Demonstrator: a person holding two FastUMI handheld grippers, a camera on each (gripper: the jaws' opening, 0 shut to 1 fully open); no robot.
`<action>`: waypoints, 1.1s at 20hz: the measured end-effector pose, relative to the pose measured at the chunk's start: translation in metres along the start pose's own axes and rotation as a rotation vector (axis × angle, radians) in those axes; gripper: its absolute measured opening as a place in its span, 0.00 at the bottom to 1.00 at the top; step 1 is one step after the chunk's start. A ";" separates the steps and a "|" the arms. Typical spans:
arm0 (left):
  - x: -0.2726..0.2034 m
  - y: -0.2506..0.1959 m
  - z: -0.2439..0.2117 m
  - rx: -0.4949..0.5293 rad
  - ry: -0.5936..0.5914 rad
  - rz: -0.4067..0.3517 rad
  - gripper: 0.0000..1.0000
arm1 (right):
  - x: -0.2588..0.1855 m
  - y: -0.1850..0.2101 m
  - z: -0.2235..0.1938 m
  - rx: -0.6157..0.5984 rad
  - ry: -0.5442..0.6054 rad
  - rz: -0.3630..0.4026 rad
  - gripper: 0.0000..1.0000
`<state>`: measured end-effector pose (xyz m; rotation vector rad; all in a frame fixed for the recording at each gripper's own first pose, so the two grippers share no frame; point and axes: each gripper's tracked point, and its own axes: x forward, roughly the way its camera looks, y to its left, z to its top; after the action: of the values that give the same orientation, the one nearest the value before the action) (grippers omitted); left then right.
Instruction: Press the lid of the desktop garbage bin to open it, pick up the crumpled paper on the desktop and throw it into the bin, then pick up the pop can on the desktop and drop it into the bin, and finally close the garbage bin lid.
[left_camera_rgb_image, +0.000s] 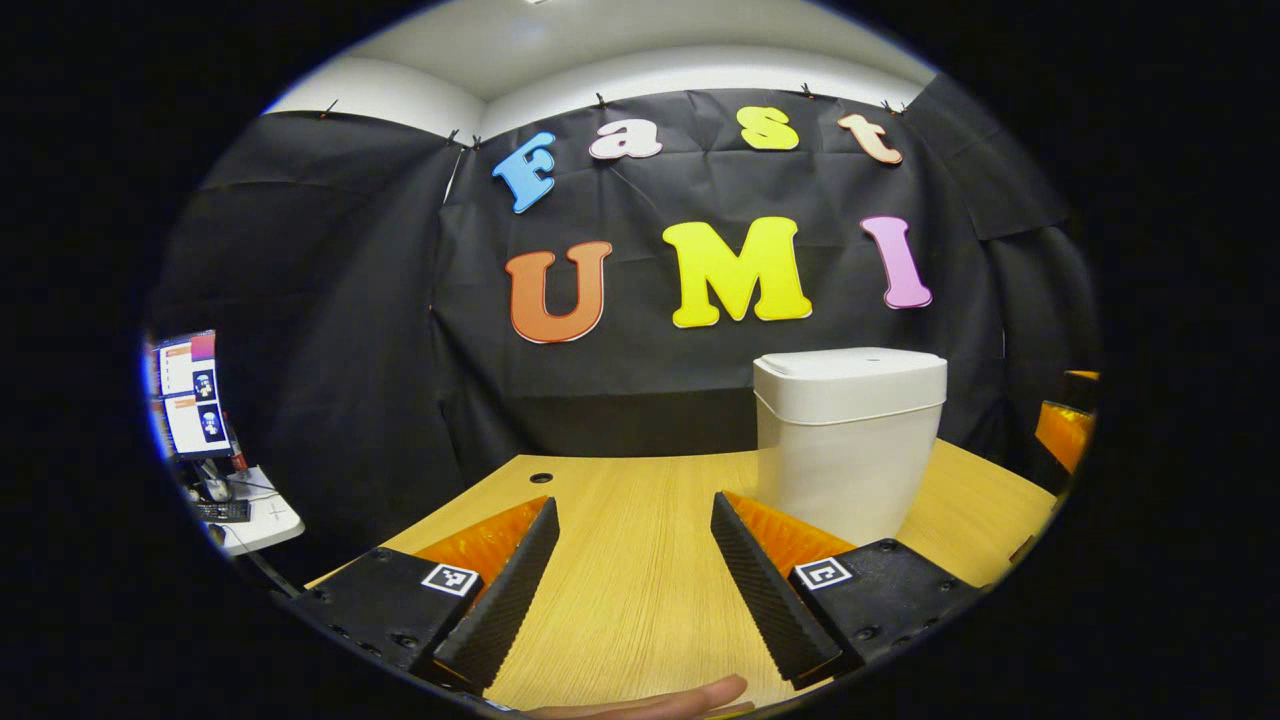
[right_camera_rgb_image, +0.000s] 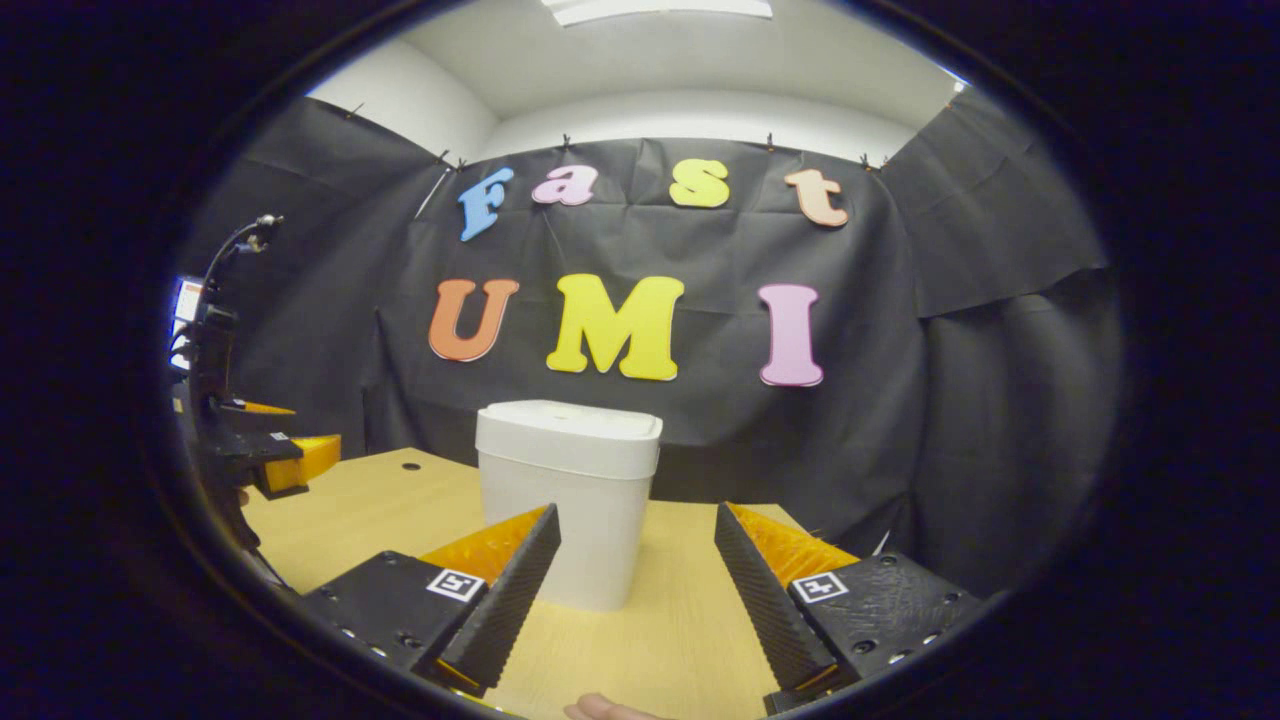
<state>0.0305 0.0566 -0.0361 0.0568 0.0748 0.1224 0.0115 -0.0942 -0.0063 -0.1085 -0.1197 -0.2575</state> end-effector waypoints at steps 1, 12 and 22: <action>-0.002 -0.004 0.002 -0.002 -0.005 -0.007 0.98 | -0.004 -0.005 -0.004 0.003 0.006 -0.008 0.97; -0.015 -0.026 0.012 0.013 -0.038 -0.054 0.98 | -0.022 -0.022 -0.021 -0.020 0.041 -0.043 0.95; -0.013 -0.030 0.008 0.007 -0.025 -0.060 0.99 | -0.015 -0.025 -0.032 -0.013 0.083 -0.044 0.96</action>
<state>0.0215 0.0253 -0.0289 0.0630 0.0515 0.0619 -0.0057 -0.1187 -0.0376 -0.1081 -0.0384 -0.3063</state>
